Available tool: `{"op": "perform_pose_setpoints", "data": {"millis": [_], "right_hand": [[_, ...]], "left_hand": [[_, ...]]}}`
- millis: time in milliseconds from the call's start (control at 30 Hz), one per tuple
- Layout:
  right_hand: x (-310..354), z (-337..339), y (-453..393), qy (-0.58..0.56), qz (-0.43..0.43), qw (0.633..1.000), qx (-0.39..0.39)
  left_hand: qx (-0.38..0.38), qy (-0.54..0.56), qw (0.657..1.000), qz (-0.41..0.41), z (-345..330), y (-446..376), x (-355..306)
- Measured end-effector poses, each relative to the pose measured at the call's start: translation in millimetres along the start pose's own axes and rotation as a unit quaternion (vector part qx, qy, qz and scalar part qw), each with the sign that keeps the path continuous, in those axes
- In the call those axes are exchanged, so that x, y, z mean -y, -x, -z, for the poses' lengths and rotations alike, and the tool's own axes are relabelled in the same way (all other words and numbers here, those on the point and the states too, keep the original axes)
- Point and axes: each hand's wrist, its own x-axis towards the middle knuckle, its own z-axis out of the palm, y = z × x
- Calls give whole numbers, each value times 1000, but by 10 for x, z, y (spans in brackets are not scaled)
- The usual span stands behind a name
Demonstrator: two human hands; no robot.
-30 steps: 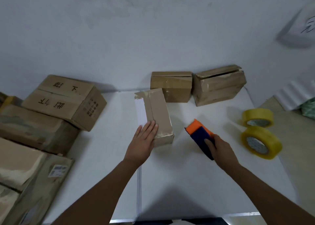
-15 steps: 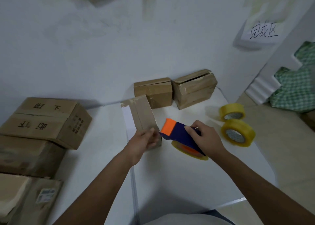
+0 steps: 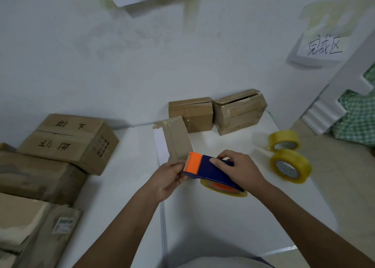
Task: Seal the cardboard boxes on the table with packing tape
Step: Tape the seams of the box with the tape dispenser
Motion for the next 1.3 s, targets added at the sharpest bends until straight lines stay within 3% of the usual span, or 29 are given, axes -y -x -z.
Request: {"op": "perform_pose_setpoints", "data": {"millis": [167,433,833,1133,1300], "right_hand": [[57,21,-53,18,-1,998,53],[83,-3,-118,52,21,996,74],[-126,316,-244,99,15,990,104],[-280,356,-406,128,26,984,120],[-363,387,-465,167,32,980,98]], "left_hand": [[-24,-9,1000,-18,47,6,69],[-125,-148,975,-108,72,-71,166],[-250,-29,956,-148,936,-12,50],[-293,-11,946,-141,984,-68,176],[-281,-13,952,-124,990,-79,246]]}}
